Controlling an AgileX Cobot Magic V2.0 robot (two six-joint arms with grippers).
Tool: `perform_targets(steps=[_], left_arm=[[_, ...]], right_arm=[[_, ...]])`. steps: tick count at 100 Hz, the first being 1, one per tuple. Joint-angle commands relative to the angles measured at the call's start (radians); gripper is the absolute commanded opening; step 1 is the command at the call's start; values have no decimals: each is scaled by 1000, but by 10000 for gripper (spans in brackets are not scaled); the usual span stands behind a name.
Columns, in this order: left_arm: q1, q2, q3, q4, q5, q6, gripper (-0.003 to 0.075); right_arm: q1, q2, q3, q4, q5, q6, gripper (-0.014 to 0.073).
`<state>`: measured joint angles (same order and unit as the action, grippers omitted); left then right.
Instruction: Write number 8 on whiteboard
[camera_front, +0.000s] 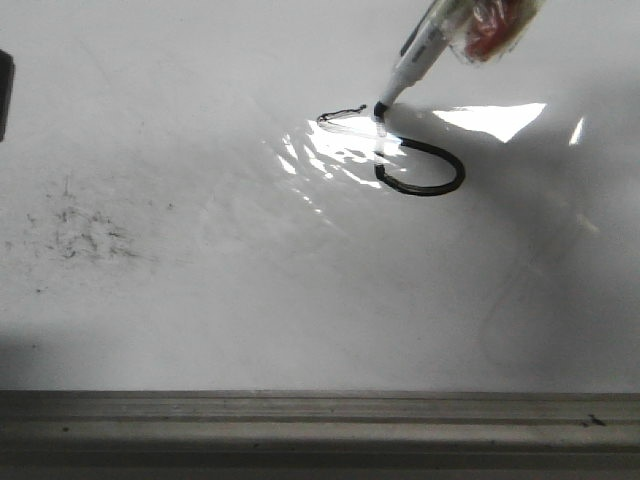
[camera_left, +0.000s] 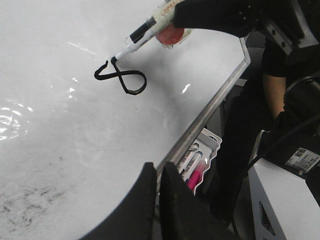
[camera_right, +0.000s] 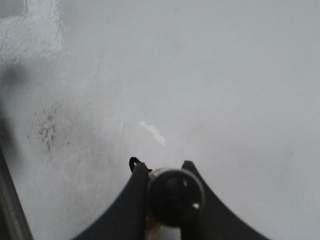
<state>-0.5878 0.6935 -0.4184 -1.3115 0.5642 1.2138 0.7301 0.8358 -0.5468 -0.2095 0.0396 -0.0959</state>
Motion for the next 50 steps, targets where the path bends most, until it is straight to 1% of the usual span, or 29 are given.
perform_targets(steps=[1,13,31,50], left_arm=[[-2,-1,-29,-41,-3,-1,-20],[-2,-1,-29,-41,-3,-1,-20],[-2,-1,-29,-41,1,-1,-20],[-2,-1,-29,-41,1,-1,-20]], right_arm=[[-24,51,-36,-47,14,-33,-63],[-24,87,-50,-47,20,-33,-63],[-24,90,-54,-47,27,-33,-63],[-7,34,-57,-47,28,-33,-63]])
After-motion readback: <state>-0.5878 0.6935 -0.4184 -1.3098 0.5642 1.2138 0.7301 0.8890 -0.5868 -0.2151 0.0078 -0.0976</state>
